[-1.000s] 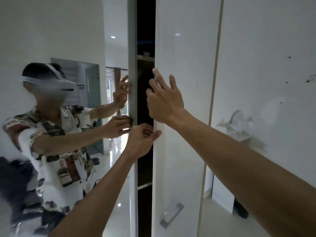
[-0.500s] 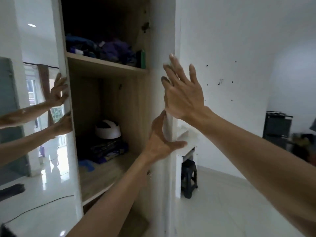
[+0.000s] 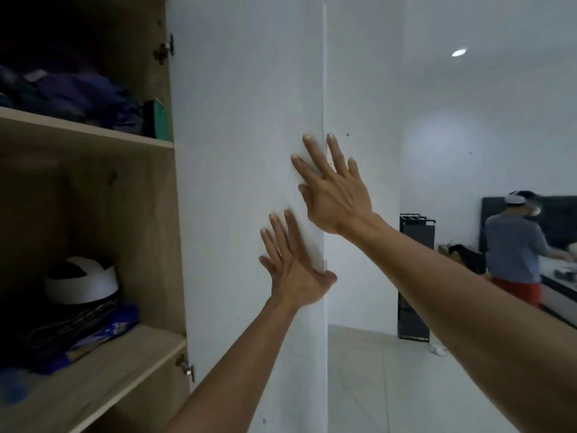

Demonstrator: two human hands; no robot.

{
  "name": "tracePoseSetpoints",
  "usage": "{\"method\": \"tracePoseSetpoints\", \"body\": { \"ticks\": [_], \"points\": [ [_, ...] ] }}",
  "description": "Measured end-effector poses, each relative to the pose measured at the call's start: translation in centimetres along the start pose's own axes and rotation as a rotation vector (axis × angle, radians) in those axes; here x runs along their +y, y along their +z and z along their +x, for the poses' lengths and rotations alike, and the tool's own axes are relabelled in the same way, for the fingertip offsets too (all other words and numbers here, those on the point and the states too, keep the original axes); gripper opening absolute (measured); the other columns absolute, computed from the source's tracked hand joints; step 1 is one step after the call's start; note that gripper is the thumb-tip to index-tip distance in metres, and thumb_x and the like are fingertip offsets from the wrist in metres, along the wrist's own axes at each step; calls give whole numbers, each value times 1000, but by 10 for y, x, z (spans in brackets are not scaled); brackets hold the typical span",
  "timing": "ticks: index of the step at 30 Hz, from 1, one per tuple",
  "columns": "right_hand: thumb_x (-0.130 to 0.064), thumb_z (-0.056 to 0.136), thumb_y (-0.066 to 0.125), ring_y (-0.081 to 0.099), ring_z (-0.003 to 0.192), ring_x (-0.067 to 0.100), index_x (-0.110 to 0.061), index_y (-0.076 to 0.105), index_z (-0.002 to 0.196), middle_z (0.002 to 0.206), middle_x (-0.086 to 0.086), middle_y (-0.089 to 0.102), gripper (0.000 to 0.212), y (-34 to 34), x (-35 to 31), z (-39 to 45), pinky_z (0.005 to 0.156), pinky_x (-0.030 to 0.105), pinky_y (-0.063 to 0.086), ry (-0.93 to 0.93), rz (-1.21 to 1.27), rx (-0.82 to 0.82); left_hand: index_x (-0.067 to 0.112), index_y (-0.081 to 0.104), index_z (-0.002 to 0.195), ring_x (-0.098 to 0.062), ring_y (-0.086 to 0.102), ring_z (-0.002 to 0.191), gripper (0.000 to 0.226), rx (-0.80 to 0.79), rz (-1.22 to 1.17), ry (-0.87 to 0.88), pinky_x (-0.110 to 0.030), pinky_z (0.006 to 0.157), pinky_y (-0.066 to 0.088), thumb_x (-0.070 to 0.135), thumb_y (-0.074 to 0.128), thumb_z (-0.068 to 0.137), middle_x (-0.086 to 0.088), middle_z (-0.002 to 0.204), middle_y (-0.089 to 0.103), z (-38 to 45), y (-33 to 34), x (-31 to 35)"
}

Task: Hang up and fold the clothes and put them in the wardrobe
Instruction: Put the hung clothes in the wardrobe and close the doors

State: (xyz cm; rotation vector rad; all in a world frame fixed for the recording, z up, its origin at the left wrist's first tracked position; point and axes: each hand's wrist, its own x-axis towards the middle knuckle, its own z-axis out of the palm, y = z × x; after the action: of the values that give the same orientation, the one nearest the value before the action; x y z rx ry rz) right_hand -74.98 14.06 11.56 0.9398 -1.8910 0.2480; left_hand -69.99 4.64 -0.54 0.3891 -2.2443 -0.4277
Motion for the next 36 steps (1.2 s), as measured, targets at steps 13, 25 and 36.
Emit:
{"method": "tracePoseSetpoints", "body": {
  "ticks": [13,25,36],
  "points": [
    [-43,107,21,-28,150,28,-38,-6,159,164,-11,-27,58,66,65,19,121,59,17,3,53,-111,27,-40,145,-36,-42,140,146,-8,26,-21,-68,114,-4,90,60,58,-4,151,-49,55,63,12],
    [-44,107,22,-30,149,29,-39,-11,158,162,-12,-31,61,99,91,33,120,58,22,-5,75,-164,33,-34,148,-31,-41,141,130,-36,83,11,-68,116,-2,90,50,67,2,151,-48,85,73,-21],
    [-42,107,19,-37,146,26,-35,-14,158,163,-5,-31,61,109,83,31,121,63,0,21,-76,-169,36,-32,149,-31,-37,144,111,-28,111,57,-68,117,2,79,45,82,5,153,-46,98,75,-49]
  ]
}}
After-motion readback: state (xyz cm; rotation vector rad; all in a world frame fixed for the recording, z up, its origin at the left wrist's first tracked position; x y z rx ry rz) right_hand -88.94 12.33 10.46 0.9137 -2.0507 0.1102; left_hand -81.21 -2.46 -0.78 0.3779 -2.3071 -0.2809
